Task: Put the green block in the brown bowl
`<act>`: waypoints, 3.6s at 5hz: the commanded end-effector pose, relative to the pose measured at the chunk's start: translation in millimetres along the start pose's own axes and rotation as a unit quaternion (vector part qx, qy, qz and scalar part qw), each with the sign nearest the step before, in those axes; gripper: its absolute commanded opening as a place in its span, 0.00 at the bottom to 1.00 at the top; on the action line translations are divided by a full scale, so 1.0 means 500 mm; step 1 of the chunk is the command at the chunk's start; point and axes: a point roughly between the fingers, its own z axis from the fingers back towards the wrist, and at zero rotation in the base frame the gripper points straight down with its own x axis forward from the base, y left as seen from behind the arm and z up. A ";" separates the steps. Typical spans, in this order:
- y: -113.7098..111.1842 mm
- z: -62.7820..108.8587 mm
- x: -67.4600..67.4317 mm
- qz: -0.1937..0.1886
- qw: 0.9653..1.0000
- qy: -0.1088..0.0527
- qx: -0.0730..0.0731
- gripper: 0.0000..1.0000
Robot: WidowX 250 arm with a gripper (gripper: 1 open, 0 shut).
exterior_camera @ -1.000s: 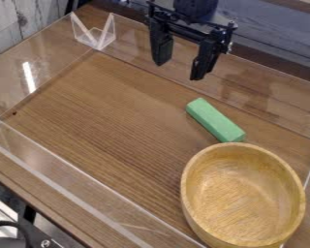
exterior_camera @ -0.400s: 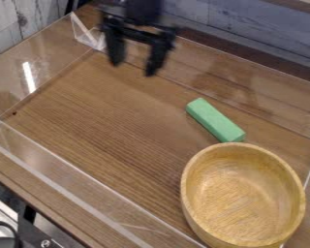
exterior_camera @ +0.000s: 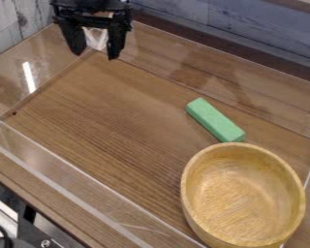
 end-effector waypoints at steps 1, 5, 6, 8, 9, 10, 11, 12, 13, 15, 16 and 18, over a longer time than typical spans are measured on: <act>-0.017 0.018 0.029 0.022 0.999 -0.045 0.005 1.00; -0.033 -0.008 0.072 -0.047 0.996 -0.082 -0.007 1.00; -0.041 -0.009 0.082 -0.043 0.995 -0.092 -0.006 1.00; -0.035 -0.022 0.095 -0.042 0.993 -0.107 -0.001 1.00; -0.020 -0.032 0.101 -0.048 0.992 -0.113 0.004 1.00; -0.007 -0.043 0.117 -0.046 0.992 -0.119 0.010 1.00; 0.012 -0.044 0.141 -0.033 0.991 -0.133 0.012 1.00; 0.018 -0.040 0.150 -0.031 0.990 -0.140 0.013 1.00; 0.017 -0.037 0.152 -0.034 0.989 -0.144 0.013 1.00; 0.004 -0.042 0.132 -0.072 0.987 -0.146 0.007 1.00; 0.001 -0.051 0.116 -0.067 0.990 -0.128 0.010 1.00; -0.010 -0.069 0.094 -0.067 0.993 -0.090 0.019 1.00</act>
